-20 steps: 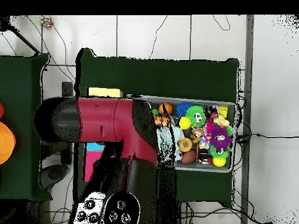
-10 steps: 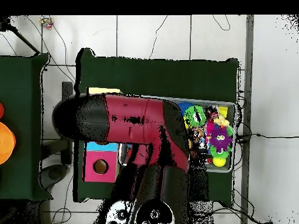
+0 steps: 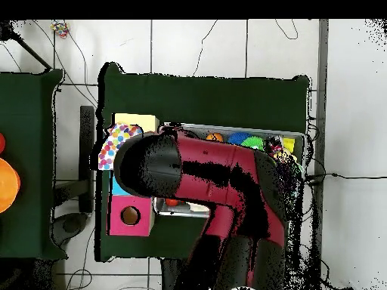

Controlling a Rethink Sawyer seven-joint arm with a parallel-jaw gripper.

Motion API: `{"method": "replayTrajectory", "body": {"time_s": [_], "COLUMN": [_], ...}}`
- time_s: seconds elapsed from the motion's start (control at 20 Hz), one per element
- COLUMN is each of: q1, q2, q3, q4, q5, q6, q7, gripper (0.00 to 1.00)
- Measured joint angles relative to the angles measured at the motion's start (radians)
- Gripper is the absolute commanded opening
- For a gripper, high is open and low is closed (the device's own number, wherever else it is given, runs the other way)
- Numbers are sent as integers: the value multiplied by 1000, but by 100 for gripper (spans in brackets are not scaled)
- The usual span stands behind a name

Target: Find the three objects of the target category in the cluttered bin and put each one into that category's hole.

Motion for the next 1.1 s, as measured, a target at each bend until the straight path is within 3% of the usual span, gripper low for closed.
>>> {"method": "replayTrajectory", "body": {"time_s": [1.1], "q1": [-33], "q2": [47], "q3": [73], "q4": [12], "q5": [-23], "q6": [-67], "q7": [0], "gripper": [100]}}
